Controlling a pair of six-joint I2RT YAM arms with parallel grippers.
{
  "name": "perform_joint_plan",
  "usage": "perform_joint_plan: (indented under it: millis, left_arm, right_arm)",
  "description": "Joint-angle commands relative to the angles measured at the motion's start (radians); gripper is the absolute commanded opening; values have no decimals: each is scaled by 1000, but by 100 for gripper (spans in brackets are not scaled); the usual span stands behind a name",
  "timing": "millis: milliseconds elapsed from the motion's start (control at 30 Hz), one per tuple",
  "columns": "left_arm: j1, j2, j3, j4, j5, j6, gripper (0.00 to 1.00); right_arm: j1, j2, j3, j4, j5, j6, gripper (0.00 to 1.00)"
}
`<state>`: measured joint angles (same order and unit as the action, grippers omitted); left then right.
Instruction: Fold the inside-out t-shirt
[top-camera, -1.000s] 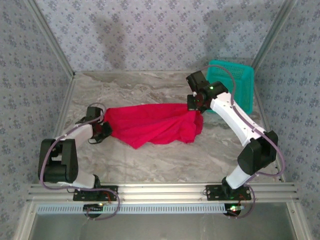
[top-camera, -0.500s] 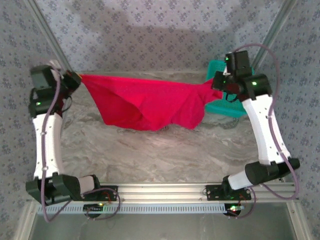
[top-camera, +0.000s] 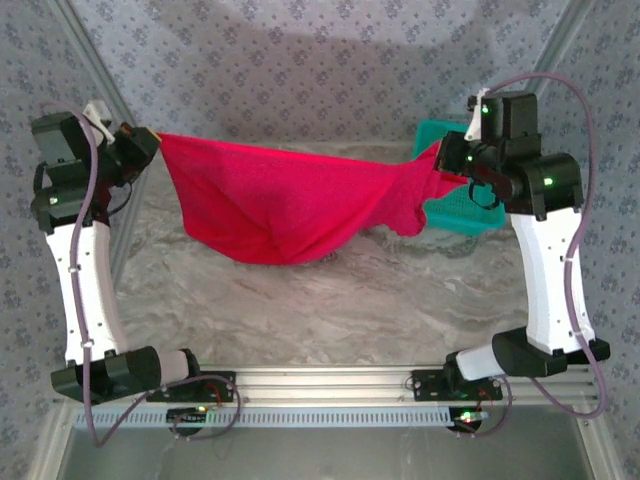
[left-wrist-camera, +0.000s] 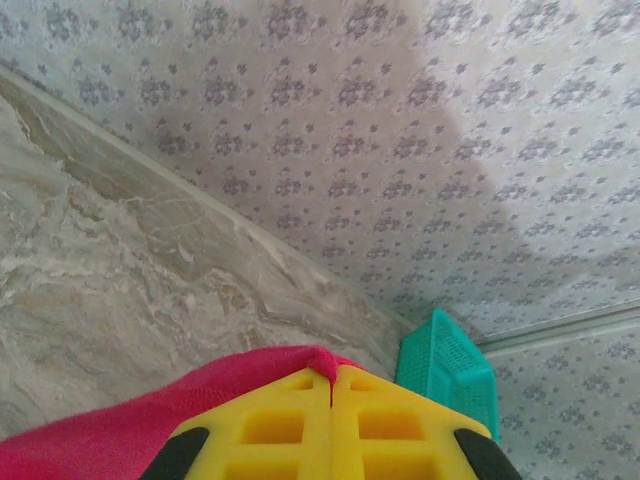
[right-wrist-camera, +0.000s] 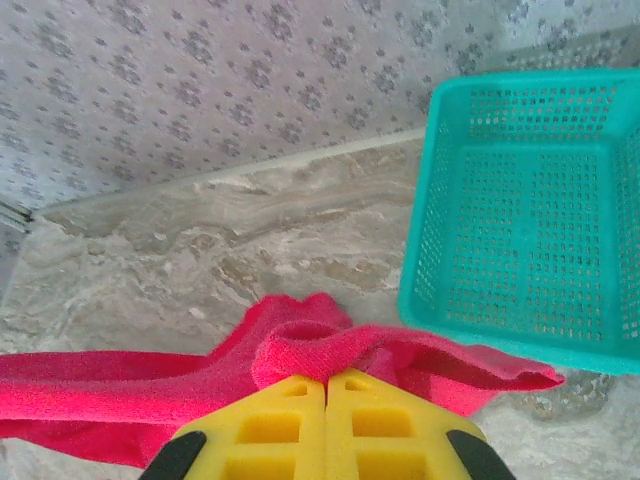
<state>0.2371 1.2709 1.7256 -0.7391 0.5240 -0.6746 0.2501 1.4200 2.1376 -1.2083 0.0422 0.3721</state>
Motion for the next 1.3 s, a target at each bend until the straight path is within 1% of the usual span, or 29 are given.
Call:
perform_joint_plan:
  millis: [0,100,167,267,367,433,500,633,767,967,1067,1133,1167,1200,1267]
  left_arm:
    - [14,-31,140,-46,43,29,0]
    - [15,-26,140,-53,115,26,0]
    - [6,-32,55,-52,140,34,0]
    - [-45,-76,-184,6,117,40,0]
    - [-114,-102,-430,91,48,43,0]
    - [-135,-88,-573,179,5,27,0]
    - [-144,-22,-670,252,-32,22,0]
    - [-168,158,-712,344,-79,34,0]
    - [-194,306,-701,473,-97,-2,0]
    - [-211,500,-509,505,-87,-30,0]
    - [-219,562,-429,440,-89,5,14]
    - [-220,563,-423,394,-98,32,31]
    - [-220,548,-437,373,-116,44,38]
    - [-219,528,-461,359,-136,55,41]
    - [-217,483,-523,363,-147,60,42]
  right_arm:
    - [-6,-46,89,-41,-4,-18,0]
    - [-6,-67,80,-35,-14,-9,0]
    - [-7,-87,9,-17,-9,-4,0]
    - [-5,-132,-210,56,-31,15,0]
    - [-4,-162,-451,168,-38,39,0]
    - [-3,-149,-574,232,-31,52,0]
    - [-4,-108,-647,274,-23,59,0]
    - [-3,-11,-709,325,18,51,0]
    - [-6,55,-745,370,37,45,0]
    - [-10,126,-745,394,75,36,0]
    - [-10,142,-740,403,72,37,0]
    - [-10,144,-739,406,66,34,0]
    - [-9,144,-738,409,59,35,0]
    - [-10,143,-737,409,55,33,0]
    - [-10,145,-730,402,52,28,0]
